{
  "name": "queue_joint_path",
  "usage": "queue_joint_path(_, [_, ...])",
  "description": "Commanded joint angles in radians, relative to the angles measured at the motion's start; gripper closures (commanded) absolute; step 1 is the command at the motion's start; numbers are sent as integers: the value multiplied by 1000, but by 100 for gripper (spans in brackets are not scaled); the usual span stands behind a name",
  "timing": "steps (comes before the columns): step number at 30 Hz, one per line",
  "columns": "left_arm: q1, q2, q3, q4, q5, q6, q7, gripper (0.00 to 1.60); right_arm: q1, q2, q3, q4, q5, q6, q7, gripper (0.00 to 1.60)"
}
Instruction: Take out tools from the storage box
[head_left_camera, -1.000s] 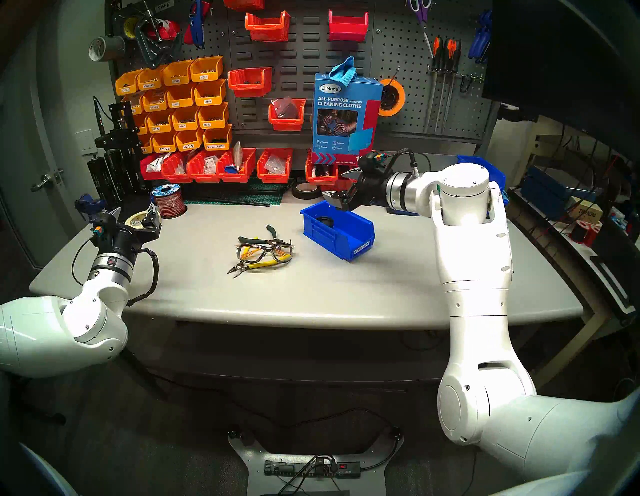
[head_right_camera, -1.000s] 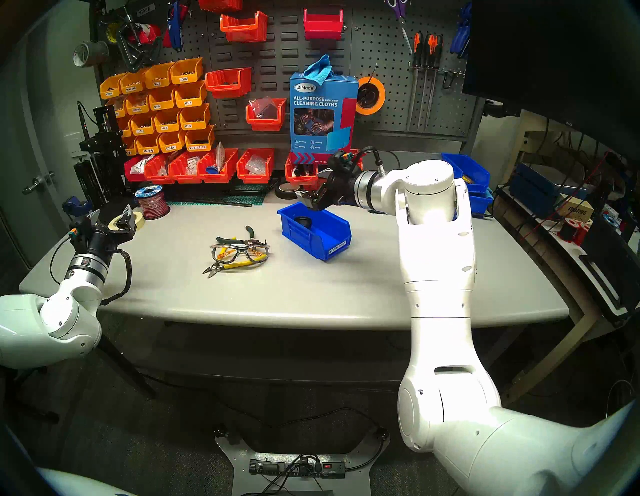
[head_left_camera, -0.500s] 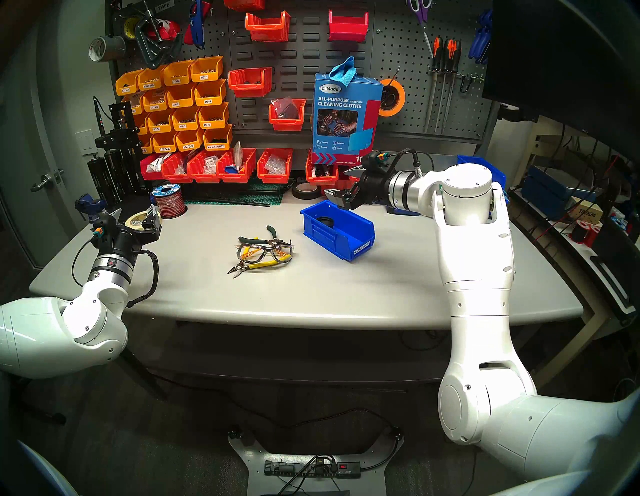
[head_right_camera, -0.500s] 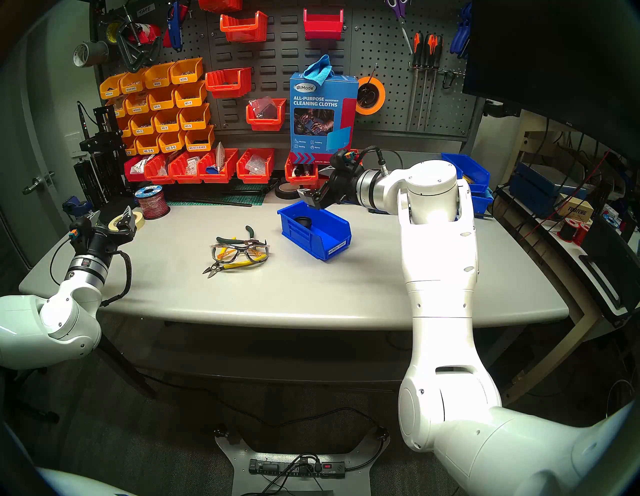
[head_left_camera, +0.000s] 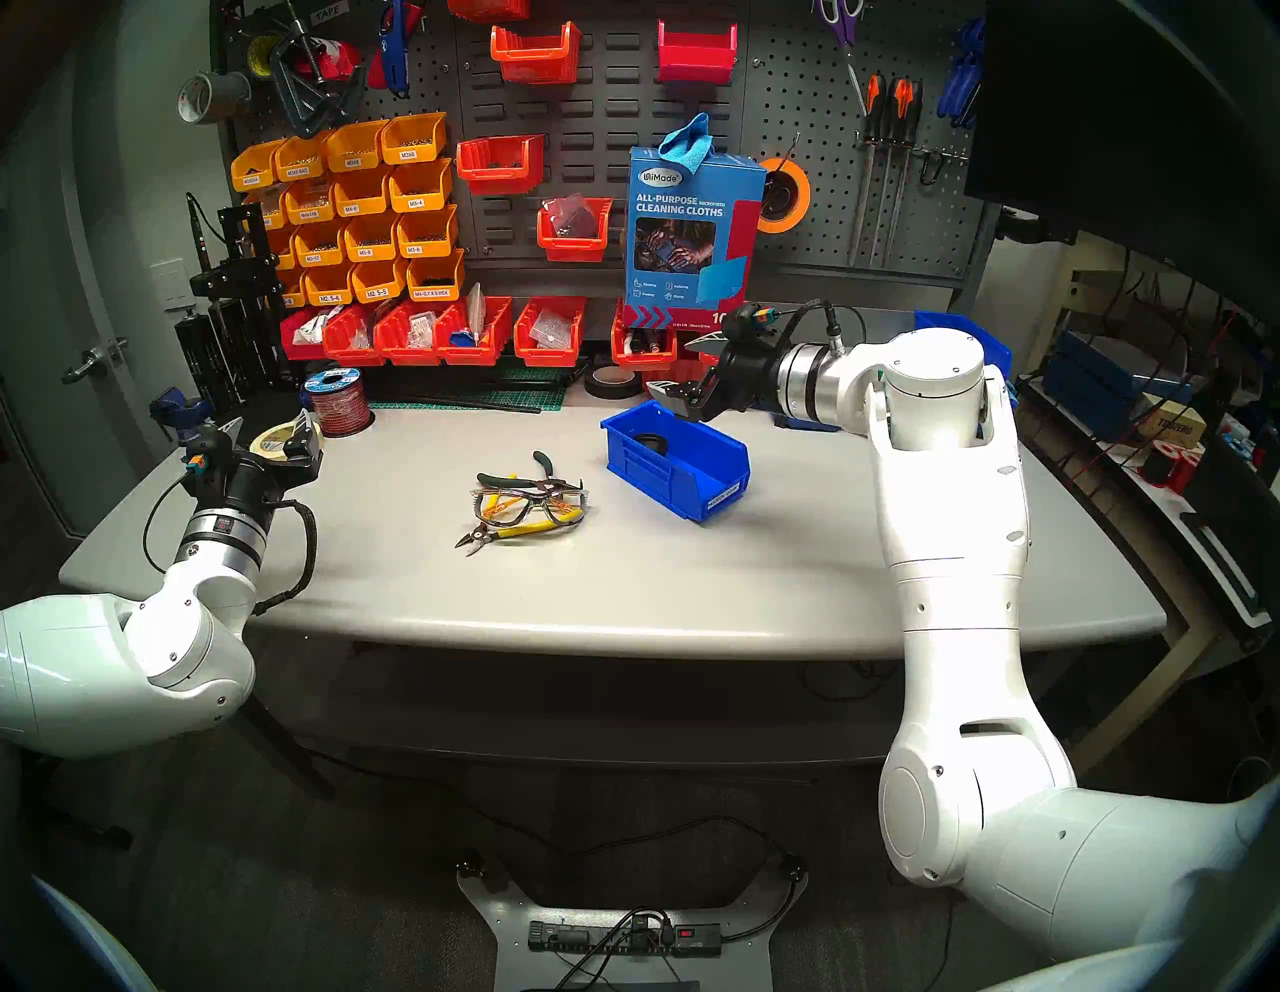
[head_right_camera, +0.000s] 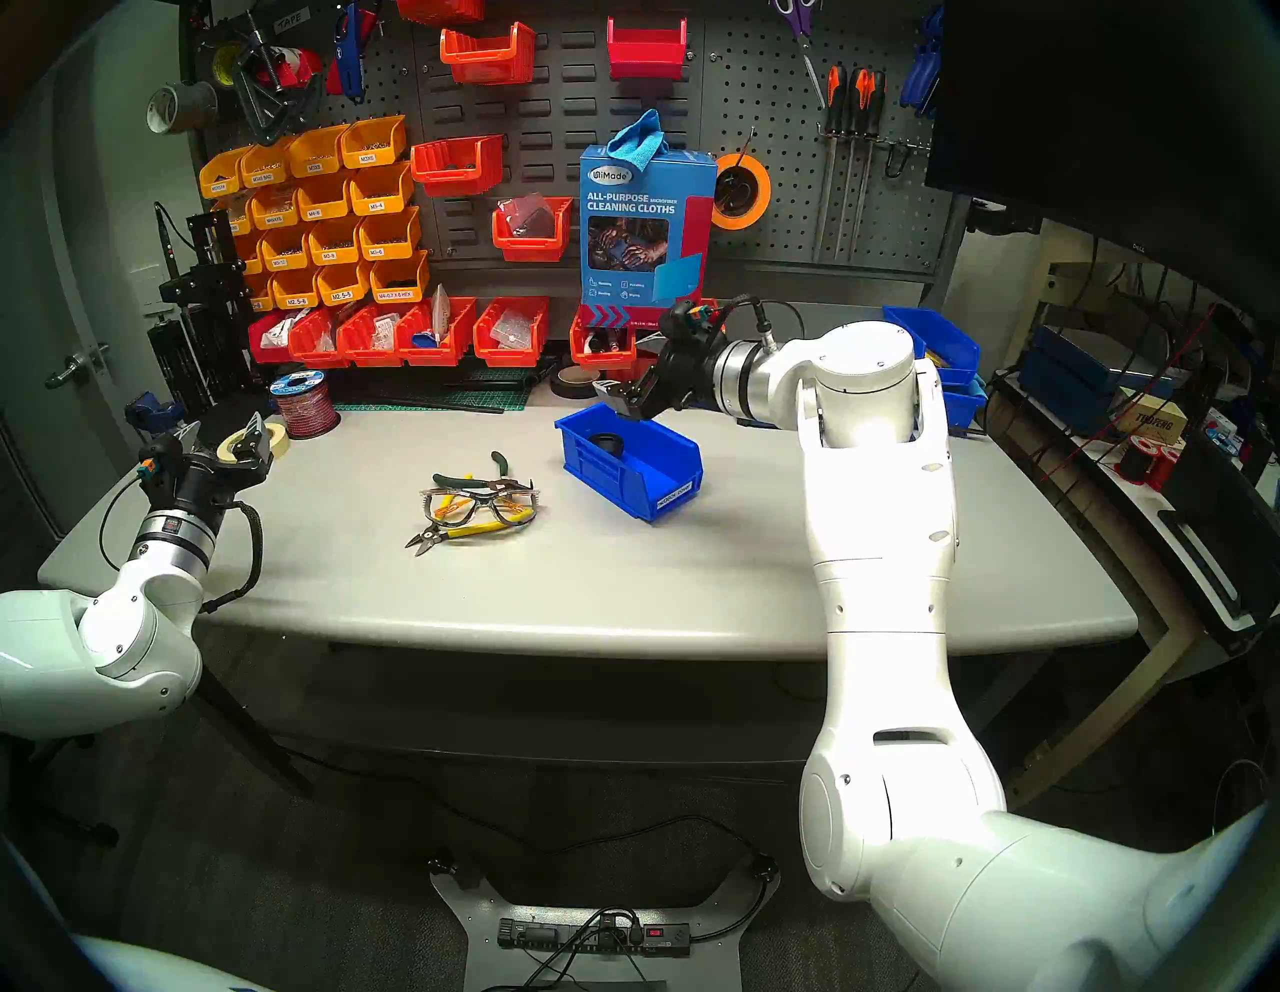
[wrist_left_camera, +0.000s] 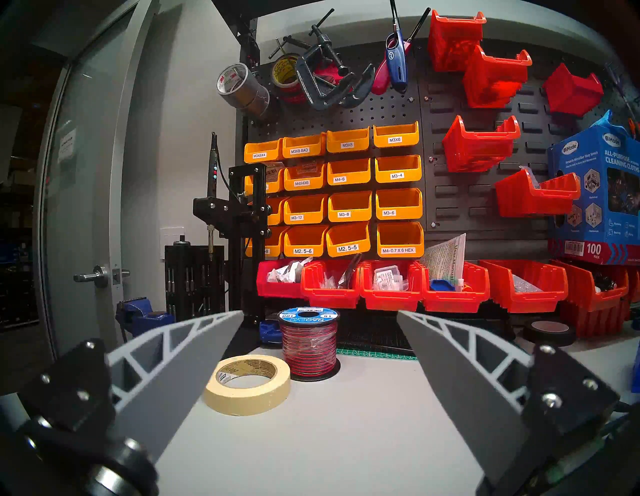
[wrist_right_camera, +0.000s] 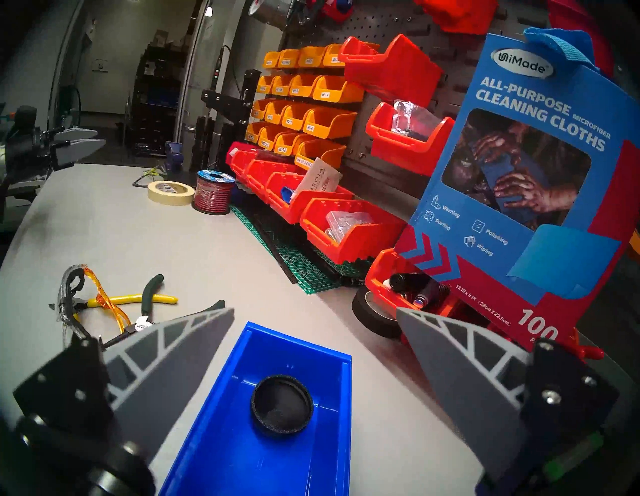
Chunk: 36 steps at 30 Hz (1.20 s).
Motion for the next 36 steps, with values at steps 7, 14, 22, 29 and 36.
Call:
queue_joint_path(7, [-31,-3,-4,0,1,-3,-2,0,108,89,-11,133,5,-186,71,0])
queue_joint_path(14, [-29,-3,-5,0,1,-2,-2,0,182,123,-90,236,-33,-319,94,0])
queue_joint_path(22, [-28,-3,-6,0,1,-2,-2,0,242,133,-173,289,-99,-453,90,0])
queue_joint_path(29, [-30,-3,-5,0,0,-2,-2,0,324,130,-212,403,-125,-554,100,0])
queue_joint_path(36, [-30,-3,-4,0,0,-2,-2,0,385,154,-265,455,-167,-620,152,0])
